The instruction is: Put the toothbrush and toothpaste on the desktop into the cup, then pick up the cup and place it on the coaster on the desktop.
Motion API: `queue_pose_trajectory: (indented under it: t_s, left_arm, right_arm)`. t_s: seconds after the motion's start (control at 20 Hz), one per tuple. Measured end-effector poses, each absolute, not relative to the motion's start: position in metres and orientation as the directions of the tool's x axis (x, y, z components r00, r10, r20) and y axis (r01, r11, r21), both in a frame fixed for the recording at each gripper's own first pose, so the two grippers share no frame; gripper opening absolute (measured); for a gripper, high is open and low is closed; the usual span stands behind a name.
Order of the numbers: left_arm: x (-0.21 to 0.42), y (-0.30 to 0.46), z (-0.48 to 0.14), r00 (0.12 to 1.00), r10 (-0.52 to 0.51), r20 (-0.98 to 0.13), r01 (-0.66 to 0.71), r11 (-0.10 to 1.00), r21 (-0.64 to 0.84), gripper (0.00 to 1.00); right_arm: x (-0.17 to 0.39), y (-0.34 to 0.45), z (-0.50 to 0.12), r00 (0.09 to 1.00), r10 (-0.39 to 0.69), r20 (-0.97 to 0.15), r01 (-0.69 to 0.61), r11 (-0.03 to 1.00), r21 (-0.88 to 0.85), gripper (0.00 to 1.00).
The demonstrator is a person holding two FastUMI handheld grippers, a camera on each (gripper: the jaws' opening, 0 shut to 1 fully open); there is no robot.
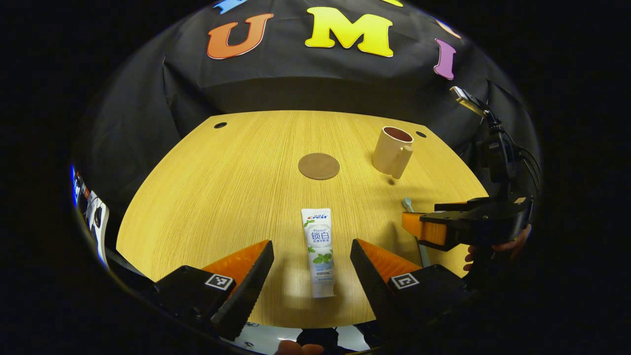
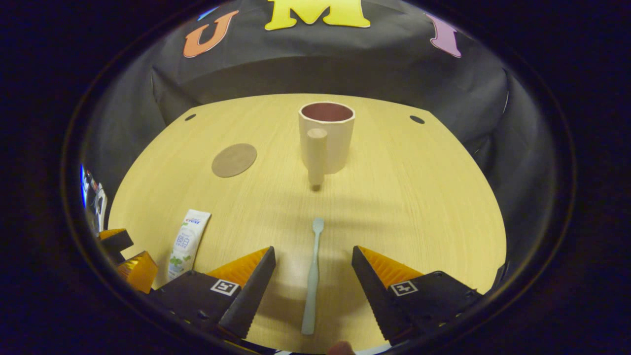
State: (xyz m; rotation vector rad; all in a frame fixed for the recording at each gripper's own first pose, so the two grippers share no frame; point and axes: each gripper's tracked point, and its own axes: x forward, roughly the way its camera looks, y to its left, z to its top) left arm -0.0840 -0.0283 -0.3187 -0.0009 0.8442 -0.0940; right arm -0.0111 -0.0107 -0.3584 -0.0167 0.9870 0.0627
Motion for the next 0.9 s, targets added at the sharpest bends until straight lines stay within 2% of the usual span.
queue_pose_trajectory:
  t_s: [0.05,0.15,0.2,0.25,0.3,0.35,0.4,0.45,0.6,0.7,0.8,0.85,0.9]
  left_arm:
    - [-0.084,-0.026,-0.319,0.661,-0.081,-0.746,0.080,0.996,-0.037,1.00]
    - [-0.085,-0.025,-0.320,0.661,-0.078,-0.746,0.076,0.996,-0.036,1.00]
    - [-0.085,-0.025,-0.321,0.659,-0.078,-0.748,0.076,0.996,-0.037,1.00]
    - [-0.085,-0.025,-0.321,0.657,-0.077,-0.750,0.076,0.996,-0.036,1.00]
    - [-0.085,-0.025,-0.323,0.655,-0.077,-0.751,0.076,0.996,-0.035,1.00]
    - [-0.085,-0.025,-0.324,0.653,-0.076,-0.753,0.075,0.997,-0.036,1.00]
    - [-0.085,-0.025,-0.325,0.651,-0.075,-0.756,0.073,0.997,-0.036,1.00]
    - [-0.086,-0.024,-0.327,0.646,-0.074,-0.760,0.070,0.997,-0.038,1.00]
    - [-0.088,-0.027,-0.336,0.628,-0.076,-0.774,0.062,0.997,-0.047,1.00]
    - [-0.087,-0.030,-0.342,0.622,-0.077,-0.780,0.064,0.997,-0.047,1.00]
    - [-0.084,-0.032,-0.352,0.614,-0.077,-0.785,0.065,0.997,-0.047,1.00]
    - [-0.084,-0.033,-0.356,0.608,-0.076,-0.790,0.064,0.997,-0.047,1.00]
    - [-0.083,-0.034,-0.361,0.603,-0.074,-0.794,0.062,0.997,-0.046,1.00]
  right_arm:
    - [-0.009,-0.009,-0.359,0.551,0.043,-0.833,-0.064,0.998,0.010,0.94]
    - [-0.008,-0.008,-0.364,0.545,0.039,-0.838,-0.075,0.997,-0.002,0.82]
    - [-0.009,-0.008,-0.367,0.539,0.038,-0.841,-0.077,0.997,-0.004,0.71]
    - [-0.008,-0.008,-0.368,0.536,0.037,-0.844,-0.074,0.997,-0.003,0.67]
    - [-0.008,-0.009,-0.370,0.533,0.034,-0.845,-0.069,0.998,-0.003,0.56]
    - [-0.007,-0.009,-0.371,0.531,0.031,-0.847,-0.064,0.998,-0.003,0.50]
    - [-0.007,-0.010,-0.374,0.528,0.028,-0.849,-0.060,0.998,-0.004,0.36]
    - [-0.006,-0.011,-0.374,0.524,0.026,-0.852,-0.055,0.998,-0.004,0.29]
    - [-0.009,-0.013,-0.380,0.506,0.028,-0.862,-0.043,0.999,0.007,0.23]
    - [-0.009,-0.012,-0.380,0.503,0.035,-0.863,-0.045,0.999,0.015,0.05]
    - [-0.007,-0.012,-0.381,0.504,0.036,-0.863,-0.051,0.999,0.012,0.05]
    - [-0.007,-0.012,-0.383,0.500,0.034,-0.865,-0.055,0.998,0.008,0.01]
    - [-0.008,-0.011,-0.380,0.499,0.036,-0.866,-0.057,0.998,0.008,0.00]
